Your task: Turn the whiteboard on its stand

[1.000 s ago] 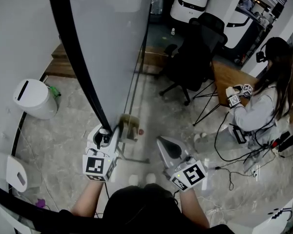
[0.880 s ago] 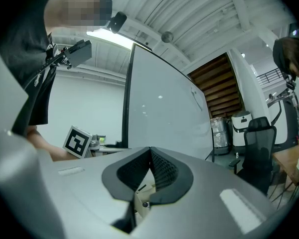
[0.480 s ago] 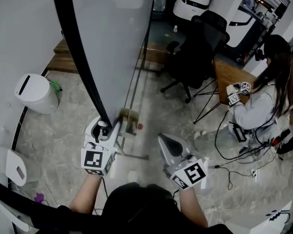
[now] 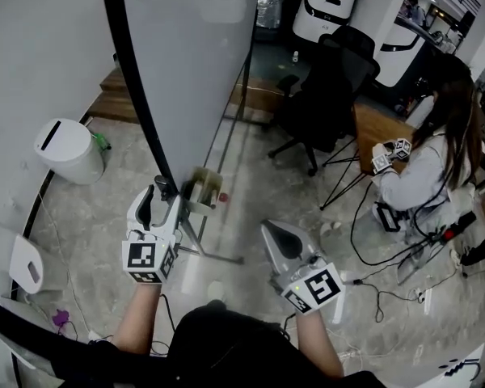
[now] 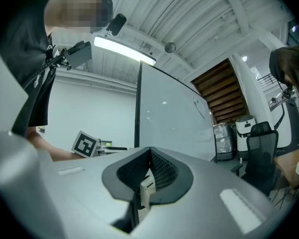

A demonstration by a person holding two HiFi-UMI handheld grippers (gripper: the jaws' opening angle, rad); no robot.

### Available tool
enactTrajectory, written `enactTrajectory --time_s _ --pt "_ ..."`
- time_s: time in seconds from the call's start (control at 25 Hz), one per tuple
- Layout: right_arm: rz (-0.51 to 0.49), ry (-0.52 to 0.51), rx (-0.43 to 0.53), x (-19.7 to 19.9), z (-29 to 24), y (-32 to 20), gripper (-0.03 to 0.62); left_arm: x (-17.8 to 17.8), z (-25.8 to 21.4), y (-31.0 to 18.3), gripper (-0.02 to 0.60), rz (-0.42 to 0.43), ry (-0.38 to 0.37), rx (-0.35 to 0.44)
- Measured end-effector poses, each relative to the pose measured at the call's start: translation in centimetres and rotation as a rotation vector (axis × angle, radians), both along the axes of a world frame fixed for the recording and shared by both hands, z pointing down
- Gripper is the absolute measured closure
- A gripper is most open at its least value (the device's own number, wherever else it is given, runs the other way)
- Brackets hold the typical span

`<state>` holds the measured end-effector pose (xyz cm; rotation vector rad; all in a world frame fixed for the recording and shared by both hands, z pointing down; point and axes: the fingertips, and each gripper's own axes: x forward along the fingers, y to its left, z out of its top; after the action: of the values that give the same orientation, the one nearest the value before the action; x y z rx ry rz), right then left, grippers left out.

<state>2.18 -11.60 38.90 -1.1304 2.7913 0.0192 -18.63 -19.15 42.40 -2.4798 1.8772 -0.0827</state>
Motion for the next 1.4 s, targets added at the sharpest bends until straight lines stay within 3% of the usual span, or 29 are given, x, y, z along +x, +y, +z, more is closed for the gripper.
enactTrajectory --time_s 0.32,0.4,0.48,0.56,1.08,1.4 --pt "-0.026 -0.006 0.011 2.3 0.0 4.9 0.585 3.5 -0.3 5.9 0.349 0.01 0.009 0.015" --pt "-0.029 -0.002 0.012 2.6 0.4 6.1 0.586 4.7 -0.2 7.4 0.39 0.027 0.014 0.019" --pt "-0.031 0.007 0.011 2.8 0.8 7.3 0.585 5.7 -0.1 9.0 0.499 0.038 0.022 0.022" --pt "-0.039 0.012 0.001 3.1 1.1 8.6 0.586 6.7 0.0 10.5 0.555 0.047 0.032 0.023" --pt "-0.025 0.011 0.014 6.2 0.7 15.4 0.586 11.8 -0.5 18.6 0.578 0.085 0.05 0.019" --pt "-0.023 0.014 0.022 7.6 0.5 17.4 0.586 13.6 -0.9 21.0 0.578 0.087 0.053 0.022"
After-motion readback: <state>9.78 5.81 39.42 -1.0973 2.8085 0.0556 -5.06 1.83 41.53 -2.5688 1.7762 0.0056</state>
